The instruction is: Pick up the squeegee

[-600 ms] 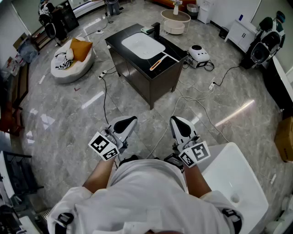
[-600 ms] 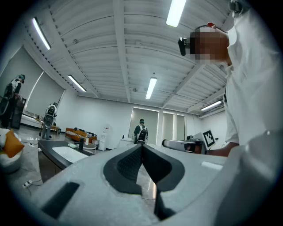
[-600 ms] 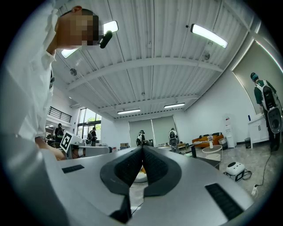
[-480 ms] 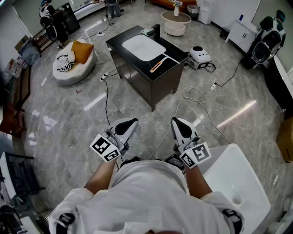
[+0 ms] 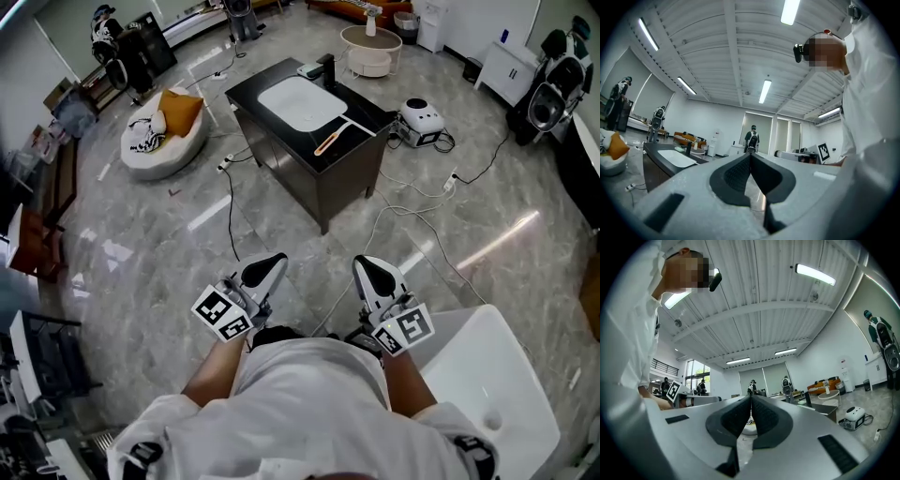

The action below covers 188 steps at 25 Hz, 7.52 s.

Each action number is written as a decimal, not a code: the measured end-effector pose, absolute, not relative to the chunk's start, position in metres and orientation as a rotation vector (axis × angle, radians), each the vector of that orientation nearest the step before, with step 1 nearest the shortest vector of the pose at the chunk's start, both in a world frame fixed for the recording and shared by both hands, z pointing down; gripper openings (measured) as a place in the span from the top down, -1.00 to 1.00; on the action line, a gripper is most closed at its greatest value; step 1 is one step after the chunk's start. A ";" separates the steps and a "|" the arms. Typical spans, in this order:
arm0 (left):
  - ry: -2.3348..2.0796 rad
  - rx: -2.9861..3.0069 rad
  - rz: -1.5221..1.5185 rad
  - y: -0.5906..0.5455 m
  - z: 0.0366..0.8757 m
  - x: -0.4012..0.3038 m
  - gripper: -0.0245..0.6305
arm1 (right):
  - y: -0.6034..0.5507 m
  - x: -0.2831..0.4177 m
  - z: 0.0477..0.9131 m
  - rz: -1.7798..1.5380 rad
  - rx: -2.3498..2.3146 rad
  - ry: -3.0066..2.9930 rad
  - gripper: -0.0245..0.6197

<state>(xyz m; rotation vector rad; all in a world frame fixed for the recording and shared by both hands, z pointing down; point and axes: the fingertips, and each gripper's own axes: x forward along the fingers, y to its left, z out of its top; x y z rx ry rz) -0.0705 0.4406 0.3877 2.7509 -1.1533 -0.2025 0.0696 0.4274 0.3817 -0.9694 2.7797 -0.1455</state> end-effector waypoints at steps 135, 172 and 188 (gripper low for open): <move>-0.528 2.150 1.237 -0.257 0.747 0.011 0.49 | -0.231 0.142 0.585 -0.768 -1.506 2.609 0.88; -0.714 2.295 0.894 -0.291 0.594 -0.022 0.68 | -0.236 0.123 0.486 -0.488 -1.463 2.639 0.88; -0.971 2.698 0.386 -0.304 0.369 -0.064 0.69 | -0.240 0.111 0.347 -0.124 -1.391 2.616 0.88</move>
